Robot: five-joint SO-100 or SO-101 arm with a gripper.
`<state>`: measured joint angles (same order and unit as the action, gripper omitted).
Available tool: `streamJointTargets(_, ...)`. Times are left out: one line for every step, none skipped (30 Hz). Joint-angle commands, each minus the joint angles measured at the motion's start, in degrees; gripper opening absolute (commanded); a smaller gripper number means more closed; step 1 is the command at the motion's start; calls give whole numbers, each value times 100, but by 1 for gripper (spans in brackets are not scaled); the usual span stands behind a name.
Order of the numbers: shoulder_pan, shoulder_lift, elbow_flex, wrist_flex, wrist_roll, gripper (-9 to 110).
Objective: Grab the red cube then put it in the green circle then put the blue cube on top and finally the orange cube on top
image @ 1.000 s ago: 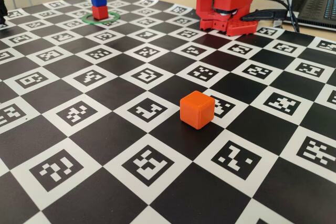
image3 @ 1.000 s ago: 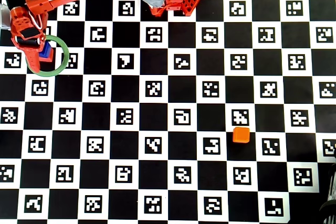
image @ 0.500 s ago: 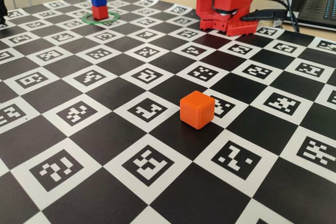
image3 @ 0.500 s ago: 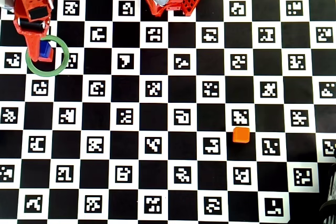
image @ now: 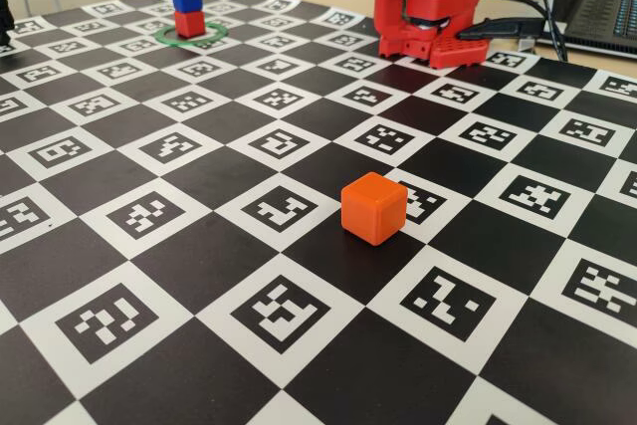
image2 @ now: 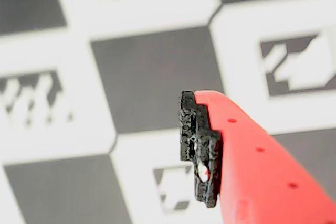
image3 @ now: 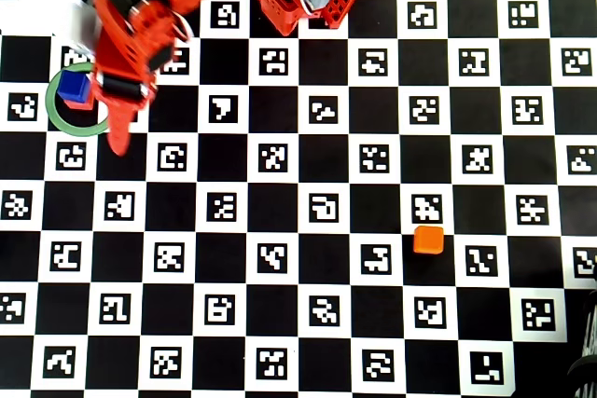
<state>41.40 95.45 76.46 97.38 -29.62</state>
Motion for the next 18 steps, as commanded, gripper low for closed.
streamJointTargets(-1037, 501, 53, -88, 984, 43)
streamJointTargets(-1345, 519, 141, -149, 1389, 42)
streamJointTargets(-1661, 545, 237, -202, 1714, 42)
streamJointTargets(-1995, 571, 308, -229, 1995, 42)
streamJointTargets(-2303, 589, 343, -246, 2259, 42)
streamJointTargets(-2593, 606, 352, -246, 2487, 42)
streamJointTargets(-2865, 606, 308, -246, 2698, 42)
streamJointTargets(-3111, 598, 237, -246, 2909, 42)
streamJointTargets(-3349, 562, 141, -246, 3138, 42)
streamJointTargets(-3568, 501, 35, -237, 3340, 42)
streamJointTargets(-3788, 413, -97, -185, 3507, 42)
streamJointTargets(-3981, 281, -290, -97, 3700, 42)
streamJointTargets(-4148, 114, -519, 0, 3885, 42)
streamJointTargets(-4289, -70, -782, 105, 4069, 43)
streamJointTargets(-4403, -281, -1063, 158, 4280, 43)
streamJointTargets(-4509, -501, -1354, 167, 4377, 42)
streamJointTargets(-4641, -747, -1687, 193, 4447, 40)
streamJointTargets(-4772, -949, -1978, 220, 4482, 39)
